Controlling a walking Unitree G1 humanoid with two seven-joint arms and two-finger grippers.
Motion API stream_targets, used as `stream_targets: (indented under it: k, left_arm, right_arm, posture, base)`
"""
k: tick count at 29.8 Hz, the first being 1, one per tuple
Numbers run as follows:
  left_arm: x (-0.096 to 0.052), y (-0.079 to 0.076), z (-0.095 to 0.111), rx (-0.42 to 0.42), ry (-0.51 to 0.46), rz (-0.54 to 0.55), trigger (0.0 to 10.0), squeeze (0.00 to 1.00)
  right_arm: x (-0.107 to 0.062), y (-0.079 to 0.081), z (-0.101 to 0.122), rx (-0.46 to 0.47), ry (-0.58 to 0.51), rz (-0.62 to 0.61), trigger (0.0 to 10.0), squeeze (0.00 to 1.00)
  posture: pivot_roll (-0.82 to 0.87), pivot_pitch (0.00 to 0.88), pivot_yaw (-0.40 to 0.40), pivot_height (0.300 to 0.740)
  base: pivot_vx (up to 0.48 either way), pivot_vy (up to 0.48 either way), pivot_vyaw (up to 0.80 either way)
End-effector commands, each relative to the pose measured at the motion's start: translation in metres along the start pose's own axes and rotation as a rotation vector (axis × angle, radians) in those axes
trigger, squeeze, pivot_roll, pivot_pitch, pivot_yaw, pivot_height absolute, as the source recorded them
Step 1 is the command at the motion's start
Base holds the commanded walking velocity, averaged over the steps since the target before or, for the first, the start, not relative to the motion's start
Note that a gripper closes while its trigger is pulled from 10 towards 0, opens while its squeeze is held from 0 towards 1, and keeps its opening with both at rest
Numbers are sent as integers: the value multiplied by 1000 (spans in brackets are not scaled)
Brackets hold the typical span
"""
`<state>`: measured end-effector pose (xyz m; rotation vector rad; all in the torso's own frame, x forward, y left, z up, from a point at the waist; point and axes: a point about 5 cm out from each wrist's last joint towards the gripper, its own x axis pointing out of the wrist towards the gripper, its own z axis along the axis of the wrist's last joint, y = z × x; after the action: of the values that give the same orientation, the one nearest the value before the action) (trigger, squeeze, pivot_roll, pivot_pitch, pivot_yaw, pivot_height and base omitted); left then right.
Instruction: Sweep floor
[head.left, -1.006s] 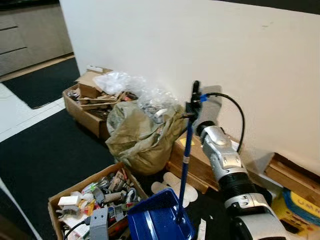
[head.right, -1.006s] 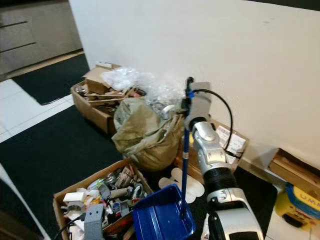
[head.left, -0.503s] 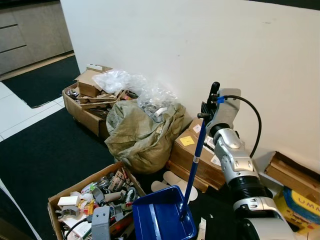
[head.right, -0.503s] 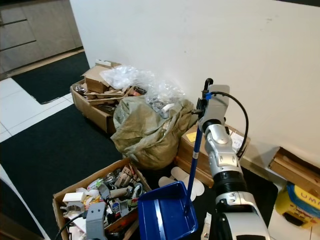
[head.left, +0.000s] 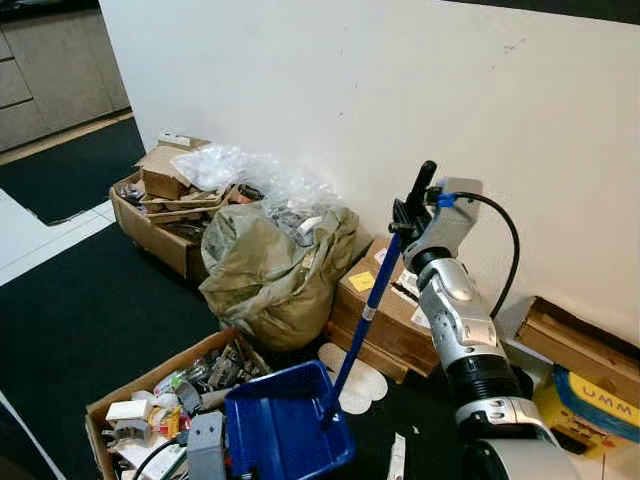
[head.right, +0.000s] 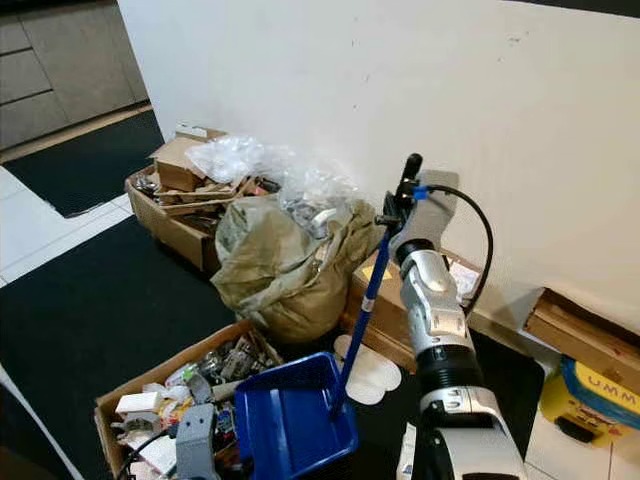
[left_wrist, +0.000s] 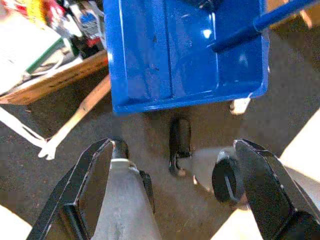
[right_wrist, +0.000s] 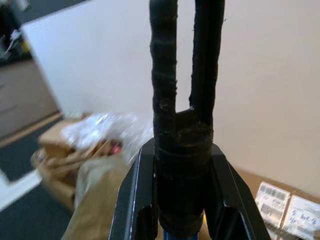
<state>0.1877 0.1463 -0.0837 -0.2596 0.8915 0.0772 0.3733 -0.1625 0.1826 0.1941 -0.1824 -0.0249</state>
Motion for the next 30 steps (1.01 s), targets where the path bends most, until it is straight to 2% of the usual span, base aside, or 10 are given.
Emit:
stream_targets:
  k: [1, 4, 5, 6, 7, 8, 10, 12, 24, 30]
  left_arm:
    - [-1, 2, -1, -9, -12, 15, 10000, 0]
    - [-1, 2, -1, -9, -12, 15, 10000, 0]
    - [-1, 3, 1, -17, -20, 18, 10000, 0]
    - [-1, 3, 1, -17, -20, 18, 10000, 0]
    - [0, 3, 2, -22, -26, 16, 10000, 0]
    - [0, 3, 2, -22, -26, 16, 10000, 0]
    - [-1, 5, 1, -37, -26, 22, 10000, 0]
    - [-1, 7, 0, -40, -23, 25, 10000, 0]
    - [-1, 8, 2, -23, -27, 18, 10000, 0]
    - [-1, 8, 1, -31, -28, 9, 10000, 0]
  right_arm:
    - [4, -12, 14, -34, -81, -83, 10000, 0]
    - [4, -12, 14, -34, -81, -83, 10000, 0]
    - [4, -21, 17, -95, -88, -125, 10000, 0]
    - [4, -21, 17, -95, -88, -125, 10000, 0]
    - [4, -30, 19, -162, -87, -163, 10000, 0]
    - [4, -30, 19, -162, -87, -163, 10000, 0]
    - [1, -51, 23, -245, -82, -232, 10000, 0]
    - [0, -56, 24, -256, -81, -247, 10000, 0]
    - [4, -66, 29, -316, -80, -265, 10000, 0]
    - [1, -65, 19, -331, -54, -255, 10000, 0]
  posture:
    - [-71, 0, -51, 740]
    - [-71, 0, -51, 740]
    - [-57, 0, -41, 740]
    - [-57, 0, -41, 740]
    - [-54, 0, -42, 740]
    - [-54, 0, -42, 740]
    - [-64, 0, -27, 740]
    - [-62, 1, -17, 740]
    - [-59, 4, -15, 740]
    - [-43, 6, -9, 740]
  base:
    - [0, 0, 0]
    - [0, 0, 0]
    - [0, 0, 0]
    - [0, 0, 0]
    - [0, 0, 0]
    - [0, 0, 0]
    - [0, 0, 0]
    - [0, -126, 0]
    - [0, -302, 0]
    - [0, -389, 0]
